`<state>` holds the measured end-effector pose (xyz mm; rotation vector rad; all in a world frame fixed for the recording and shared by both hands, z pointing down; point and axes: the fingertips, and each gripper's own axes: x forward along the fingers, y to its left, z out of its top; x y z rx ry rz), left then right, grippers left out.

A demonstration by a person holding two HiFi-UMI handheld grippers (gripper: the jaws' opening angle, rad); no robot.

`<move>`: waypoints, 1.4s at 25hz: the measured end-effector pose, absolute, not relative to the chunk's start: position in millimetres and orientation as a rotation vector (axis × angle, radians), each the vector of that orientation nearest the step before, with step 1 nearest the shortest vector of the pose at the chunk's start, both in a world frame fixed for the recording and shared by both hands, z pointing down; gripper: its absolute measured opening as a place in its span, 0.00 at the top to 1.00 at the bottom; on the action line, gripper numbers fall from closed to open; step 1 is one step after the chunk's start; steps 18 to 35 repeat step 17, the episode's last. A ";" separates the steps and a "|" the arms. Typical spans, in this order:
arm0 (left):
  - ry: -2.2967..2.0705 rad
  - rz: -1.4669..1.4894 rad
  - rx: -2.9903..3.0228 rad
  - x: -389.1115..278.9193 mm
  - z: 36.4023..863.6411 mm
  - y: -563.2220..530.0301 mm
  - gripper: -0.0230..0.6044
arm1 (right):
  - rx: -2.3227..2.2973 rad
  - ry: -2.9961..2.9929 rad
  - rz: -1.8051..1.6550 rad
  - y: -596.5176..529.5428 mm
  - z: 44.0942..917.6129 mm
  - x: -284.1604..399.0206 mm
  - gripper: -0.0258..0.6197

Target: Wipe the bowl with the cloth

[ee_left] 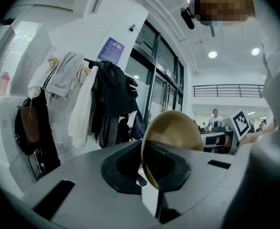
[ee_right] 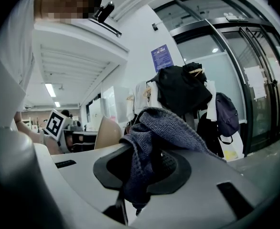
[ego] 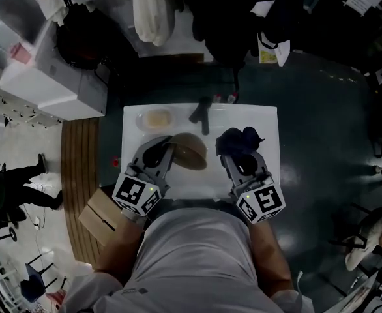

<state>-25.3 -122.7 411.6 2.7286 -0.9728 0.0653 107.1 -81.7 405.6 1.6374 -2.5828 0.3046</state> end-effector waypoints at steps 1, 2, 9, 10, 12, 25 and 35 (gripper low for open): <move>-0.978 0.068 2.726 -25.1 412.2 -124.0 0.93 | 1.638 -2.583 0.305 -83.3 405.4 108.2 0.83; -0.981 0.069 2.725 -24.8 412.6 -125.2 0.93 | 1.638 -2.584 0.306 -85.1 405.5 109.3 0.83; -0.989 0.068 2.711 -22.8 414.3 -127.9 0.93 | 1.629 -2.596 0.328 -89.9 407.8 112.7 0.83; -0.989 0.070 2.709 -22.9 415.1 -128.1 0.93 | 1.628 -2.597 0.327 -90.2 408.2 112.3 0.83; -0.987 0.073 2.706 -23.4 416.7 -127.4 0.93 | 1.624 -2.593 0.327 -89.8 409.2 111.2 0.83; -0.986 0.078 2.694 -23.3 419.0 -126.8 0.93 | 1.621 -2.581 0.329 -88.4 409.4 110.0 0.83; -0.986 0.078 2.694 -23.3 419.0 -126.8 0.93 | 1.621 -2.581 0.329 -88.4 409.4 110.0 0.83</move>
